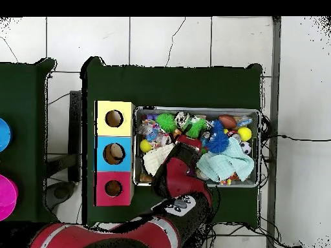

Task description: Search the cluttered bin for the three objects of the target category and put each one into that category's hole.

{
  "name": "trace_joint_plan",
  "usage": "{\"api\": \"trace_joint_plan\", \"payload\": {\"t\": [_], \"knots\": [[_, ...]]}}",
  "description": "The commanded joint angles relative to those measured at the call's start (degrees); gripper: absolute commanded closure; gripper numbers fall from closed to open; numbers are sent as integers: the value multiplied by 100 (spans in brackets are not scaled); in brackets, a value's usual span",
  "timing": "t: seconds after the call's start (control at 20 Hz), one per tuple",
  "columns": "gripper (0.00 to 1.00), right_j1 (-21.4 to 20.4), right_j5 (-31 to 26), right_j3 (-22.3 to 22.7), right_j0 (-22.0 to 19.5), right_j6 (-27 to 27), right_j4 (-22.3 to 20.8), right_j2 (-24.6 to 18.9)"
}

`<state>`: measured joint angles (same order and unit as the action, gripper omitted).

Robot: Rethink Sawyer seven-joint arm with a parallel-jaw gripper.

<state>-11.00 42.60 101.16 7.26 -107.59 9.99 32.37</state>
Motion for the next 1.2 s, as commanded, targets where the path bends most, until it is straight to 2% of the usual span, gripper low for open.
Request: {"api": "trace_joint_plan", "payload": {"t": [0.05, 0.15, 0.25, 0.3, 0.5, 0.7, 0.85, 1.0, 1.2], "knots": [[0, -69, 436, -163, 33, -630, 482, 22], [0, -90, 278, -184, 23, -618, 416, 7], [0, -154, -265, -249, -118, -648, 145, -189], [0, -219, -847, -295, -301, -660, -134, -456], [0, -556, -2131, -246, -746, -606, -724, -1140], [0, -895, -2584, 3, -706, -624, -804, -1228], [0, -1001, -2750, 29, -443, -609, -655, -935], [0, -881, -2363, -45, 98, -570, -262, -150], [0, -774, -2382, -212, 195, -538, -196, 259]]}}
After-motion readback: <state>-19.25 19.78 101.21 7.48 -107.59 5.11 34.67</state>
